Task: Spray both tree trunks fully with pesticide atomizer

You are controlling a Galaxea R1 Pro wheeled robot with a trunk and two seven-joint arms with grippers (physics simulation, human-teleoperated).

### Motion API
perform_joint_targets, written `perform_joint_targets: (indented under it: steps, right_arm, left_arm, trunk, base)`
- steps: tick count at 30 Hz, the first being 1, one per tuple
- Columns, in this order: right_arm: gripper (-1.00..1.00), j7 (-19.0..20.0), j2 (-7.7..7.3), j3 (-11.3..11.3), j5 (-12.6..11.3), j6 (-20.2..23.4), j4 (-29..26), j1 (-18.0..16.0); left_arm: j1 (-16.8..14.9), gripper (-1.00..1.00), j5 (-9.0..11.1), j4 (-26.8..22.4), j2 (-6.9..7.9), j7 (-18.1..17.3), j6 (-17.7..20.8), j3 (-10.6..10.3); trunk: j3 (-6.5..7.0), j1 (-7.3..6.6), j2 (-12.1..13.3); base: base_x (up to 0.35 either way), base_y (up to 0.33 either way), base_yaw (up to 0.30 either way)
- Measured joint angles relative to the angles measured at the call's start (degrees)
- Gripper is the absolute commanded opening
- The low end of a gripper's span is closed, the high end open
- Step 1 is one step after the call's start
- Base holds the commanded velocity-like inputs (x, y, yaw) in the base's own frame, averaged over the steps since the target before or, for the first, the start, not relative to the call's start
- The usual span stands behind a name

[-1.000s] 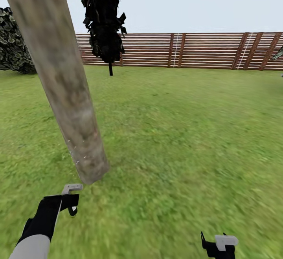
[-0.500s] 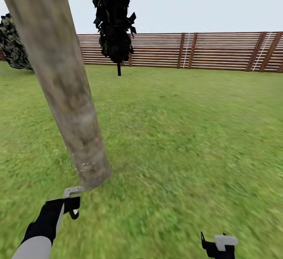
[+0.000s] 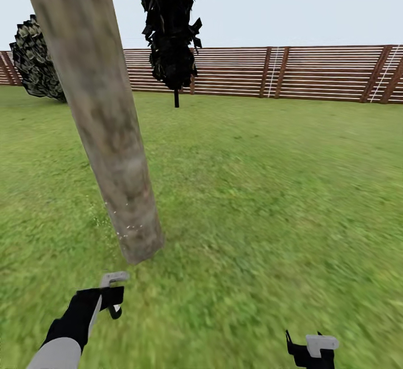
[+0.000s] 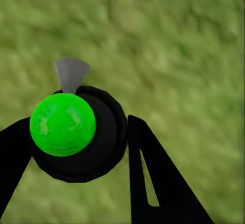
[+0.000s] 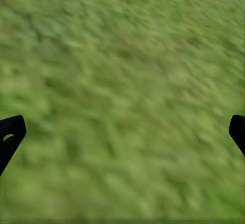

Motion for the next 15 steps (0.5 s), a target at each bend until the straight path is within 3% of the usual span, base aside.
perform_joint_targets:
  steps: [2,4,5,11,15]
  right_arm:
    - [1.0,0.0,0.0,0.0,0.0,0.0,0.0,0.0]
    - [1.0,0.0,0.0,0.0,0.0,0.0,0.0,0.0]
    - [1.0,0.0,0.0,0.0,0.0,0.0,0.0,0.0]
    - [1.0,0.0,-0.01,0.0,0.0,0.0,0.0,0.0]
    - [1.0,0.0,0.0,0.0,0.0,0.0,0.0,0.0]
  left_arm:
    - [0.0,-1.0,-0.1,-0.1,0.58,0.0,-0.1,0.1]
    - [0.1,-1.0,-0.4,-0.2,2.96,0.0,-0.3,0.2]
    - [0.1,-1.0,0.0,-0.2,3.34,0.0,-0.3,0.2]
    - [0.1,-1.0,0.2,-0.1,2.86,0.0,-0.3,0.1]
    - [0.1,-1.0,0.2,-0.2,2.75,0.0,-0.3,0.3]
  trunk:
    - [0.0,0.02,0.0]
    - [0.0,0.03,0.0]
    - [0.0,0.03,0.0]
    - [0.0,0.0,0.0]
    - [0.0,-0.02,0.0]
  base:
    - [-0.229,-0.004,0.0]
    - [-0.269,-0.112,0.0]
    - [-0.169,-0.187,0.0]
    - [-0.02,-0.26,0.0]
    - [0.2,-0.21,0.0]
